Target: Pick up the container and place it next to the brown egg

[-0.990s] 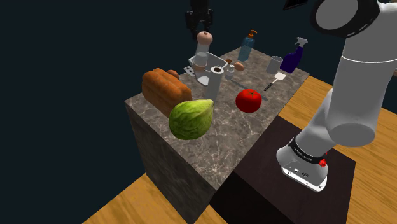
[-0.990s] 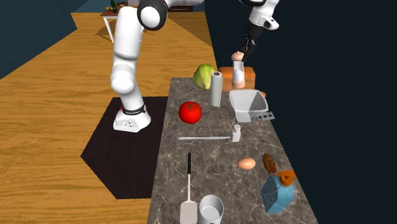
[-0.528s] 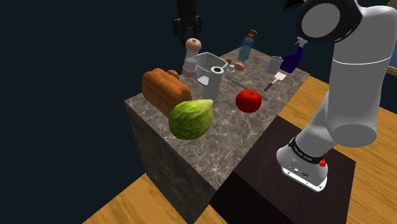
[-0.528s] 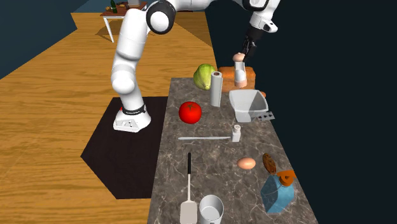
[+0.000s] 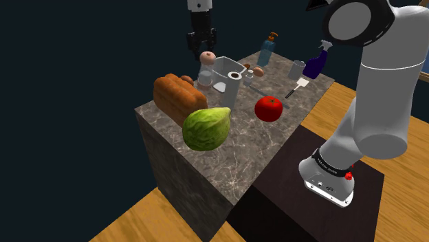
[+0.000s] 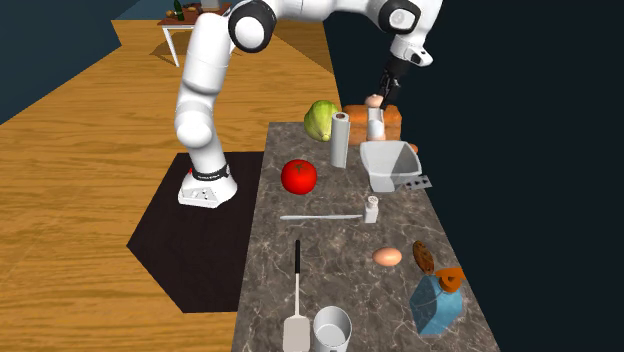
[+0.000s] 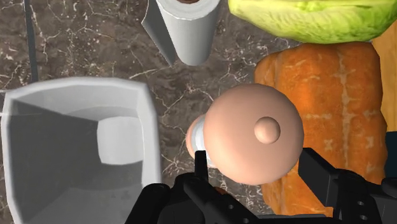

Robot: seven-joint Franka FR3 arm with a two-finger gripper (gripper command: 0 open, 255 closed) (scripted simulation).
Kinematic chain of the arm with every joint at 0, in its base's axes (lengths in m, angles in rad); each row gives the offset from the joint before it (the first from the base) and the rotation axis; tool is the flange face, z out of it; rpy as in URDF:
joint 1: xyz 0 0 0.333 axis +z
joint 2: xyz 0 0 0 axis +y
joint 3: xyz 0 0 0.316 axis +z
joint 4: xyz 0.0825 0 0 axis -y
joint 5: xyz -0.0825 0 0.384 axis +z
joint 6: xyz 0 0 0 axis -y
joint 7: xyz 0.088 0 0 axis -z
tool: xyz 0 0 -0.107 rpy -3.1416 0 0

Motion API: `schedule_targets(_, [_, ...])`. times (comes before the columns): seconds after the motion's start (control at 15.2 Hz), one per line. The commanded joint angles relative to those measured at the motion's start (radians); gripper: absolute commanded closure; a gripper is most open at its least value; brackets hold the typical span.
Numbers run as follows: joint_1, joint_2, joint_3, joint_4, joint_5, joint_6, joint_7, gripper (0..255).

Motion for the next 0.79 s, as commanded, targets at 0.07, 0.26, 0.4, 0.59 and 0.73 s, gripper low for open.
schedule_targets(0.07, [0.004, -0.005, 0.001, -0.048, 0.000, 0.043, 0.000, 255])
schedule_targets(0.26, [0.006, -0.004, 0.001, -0.086, 0.000, 0.083, -0.003, 255])
schedule_targets(0.4, [0.007, -0.002, 0.002, -0.110, 0.001, 0.109, -0.005, 255])
schedule_targets(0.59, [0.009, 0.004, 0.002, -0.142, 0.002, 0.146, -0.007, 255])
schedule_targets(0.73, [0.009, 0.009, 0.003, -0.164, 0.003, 0.173, -0.009, 255])
